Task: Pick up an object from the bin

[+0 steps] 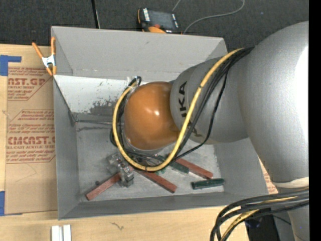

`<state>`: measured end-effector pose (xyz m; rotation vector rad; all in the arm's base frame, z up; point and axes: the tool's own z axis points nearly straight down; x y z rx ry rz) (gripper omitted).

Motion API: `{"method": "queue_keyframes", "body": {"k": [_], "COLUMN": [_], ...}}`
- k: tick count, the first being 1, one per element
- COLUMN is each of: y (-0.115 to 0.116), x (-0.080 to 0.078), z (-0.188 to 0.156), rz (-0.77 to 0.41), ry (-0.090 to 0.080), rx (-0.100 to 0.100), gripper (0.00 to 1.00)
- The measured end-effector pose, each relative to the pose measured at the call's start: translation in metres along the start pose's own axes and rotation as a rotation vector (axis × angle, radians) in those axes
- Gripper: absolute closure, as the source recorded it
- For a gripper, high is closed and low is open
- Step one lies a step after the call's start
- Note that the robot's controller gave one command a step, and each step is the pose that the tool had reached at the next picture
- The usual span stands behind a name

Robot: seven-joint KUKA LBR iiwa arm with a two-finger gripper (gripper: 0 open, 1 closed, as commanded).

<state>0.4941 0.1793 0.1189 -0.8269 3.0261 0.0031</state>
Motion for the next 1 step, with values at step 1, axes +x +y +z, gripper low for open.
{"method": "queue_keyframes", "body": {"k": [1], "y": [0.0121], "x": [-0.0538], "z": [-0.1388], "rz": [-0.549], "ry": [-0.003], "rx": [0.001], "gripper": [1.0]}}
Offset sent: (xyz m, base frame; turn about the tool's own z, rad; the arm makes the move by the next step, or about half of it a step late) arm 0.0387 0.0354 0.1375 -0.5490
